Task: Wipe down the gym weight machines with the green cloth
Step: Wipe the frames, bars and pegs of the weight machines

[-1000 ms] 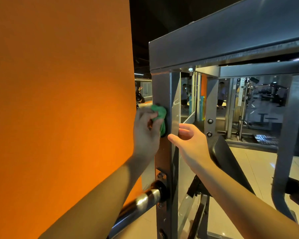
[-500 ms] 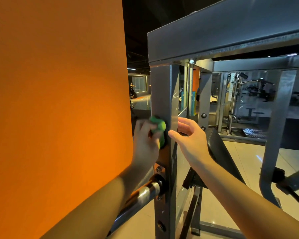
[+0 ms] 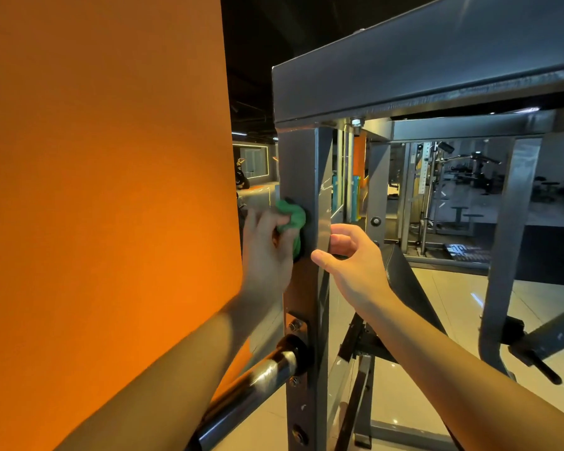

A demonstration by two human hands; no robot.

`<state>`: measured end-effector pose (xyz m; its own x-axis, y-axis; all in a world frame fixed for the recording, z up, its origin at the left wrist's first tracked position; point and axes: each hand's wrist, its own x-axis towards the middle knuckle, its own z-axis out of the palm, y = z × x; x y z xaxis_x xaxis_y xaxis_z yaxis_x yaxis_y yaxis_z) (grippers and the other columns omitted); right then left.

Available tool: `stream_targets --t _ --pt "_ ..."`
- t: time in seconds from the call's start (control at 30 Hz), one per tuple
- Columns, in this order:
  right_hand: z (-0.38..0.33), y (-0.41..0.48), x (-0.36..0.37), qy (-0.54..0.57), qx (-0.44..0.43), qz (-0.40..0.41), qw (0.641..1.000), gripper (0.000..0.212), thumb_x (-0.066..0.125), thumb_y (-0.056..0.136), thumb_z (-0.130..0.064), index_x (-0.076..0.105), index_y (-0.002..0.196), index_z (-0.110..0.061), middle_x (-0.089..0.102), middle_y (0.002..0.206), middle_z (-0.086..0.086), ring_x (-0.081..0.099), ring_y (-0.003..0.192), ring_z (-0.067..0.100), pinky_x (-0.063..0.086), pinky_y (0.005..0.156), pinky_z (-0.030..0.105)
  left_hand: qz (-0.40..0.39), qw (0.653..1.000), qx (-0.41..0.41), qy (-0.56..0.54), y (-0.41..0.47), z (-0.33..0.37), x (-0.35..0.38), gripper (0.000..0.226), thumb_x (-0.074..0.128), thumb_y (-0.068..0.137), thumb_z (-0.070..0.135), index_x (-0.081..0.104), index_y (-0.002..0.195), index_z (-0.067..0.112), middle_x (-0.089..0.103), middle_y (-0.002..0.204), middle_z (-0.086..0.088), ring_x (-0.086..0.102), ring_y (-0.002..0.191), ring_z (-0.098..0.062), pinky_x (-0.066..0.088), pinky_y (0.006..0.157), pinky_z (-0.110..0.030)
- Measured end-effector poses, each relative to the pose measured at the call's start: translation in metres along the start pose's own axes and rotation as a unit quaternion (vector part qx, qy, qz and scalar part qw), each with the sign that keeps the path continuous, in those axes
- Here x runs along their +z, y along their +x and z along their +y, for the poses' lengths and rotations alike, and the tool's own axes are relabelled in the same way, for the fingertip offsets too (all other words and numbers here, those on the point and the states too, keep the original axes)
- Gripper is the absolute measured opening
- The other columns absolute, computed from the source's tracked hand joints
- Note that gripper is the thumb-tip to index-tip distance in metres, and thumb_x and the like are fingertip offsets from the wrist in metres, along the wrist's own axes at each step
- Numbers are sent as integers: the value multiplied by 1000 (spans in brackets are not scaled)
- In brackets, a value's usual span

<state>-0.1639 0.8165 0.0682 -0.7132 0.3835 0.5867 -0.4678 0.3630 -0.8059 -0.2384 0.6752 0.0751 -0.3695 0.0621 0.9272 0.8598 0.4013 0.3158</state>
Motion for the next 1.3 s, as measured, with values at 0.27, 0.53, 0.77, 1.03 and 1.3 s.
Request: stream_targets --t 0.27,0.53,0.77,1.03,1.3 --pt "-4 -1 1 -3 9 -7 1000 43 82 85 -22 61 122 -29 70 104 -16 67 96 1 51 68 6 -70 991 -97 -59 -23 5 -9 29 67 95 14 53 93 38 50 111 11 54 104 -4 39 86 -12" --pt "-5 -2 1 -34 1 6 999 41 83 85 -21 60 118 -31 68 106 -14 66 99 7 48 77 11 30 993 28 -115 73 34 -13 12 65 97 9 58 107 7 49 117 -13 48 106 -5 34 88 -4" --pt "-12 -4 4 -15 22 5 1000 42 82 86 -19 59 120 -29 68 108 -13 65 100 8 48 70 8 -174 967 -155 -103 -72 -1 -13 24 56 96 13 50 104 34 52 118 -1 56 107 -14 50 92 -23" --pt "-36 -25 1 -8 75 60 995 58 84 84 -22 54 133 -30 59 119 -11 58 103 5 47 79 15 -166 961 -197 -102 -43 -5 -51 34 64 96 3 47 91 33 55 103 -4 58 87 -9 44 67 -11" --pt "-71 -65 -2 28 40 -14 999 27 70 93 -26 67 118 -34 68 114 -15 64 108 4 57 92 29 -165 934 -128 -289 -14 49 -63 17 65 99 12 60 102 28 69 101 0 67 95 -10 55 79 -23"
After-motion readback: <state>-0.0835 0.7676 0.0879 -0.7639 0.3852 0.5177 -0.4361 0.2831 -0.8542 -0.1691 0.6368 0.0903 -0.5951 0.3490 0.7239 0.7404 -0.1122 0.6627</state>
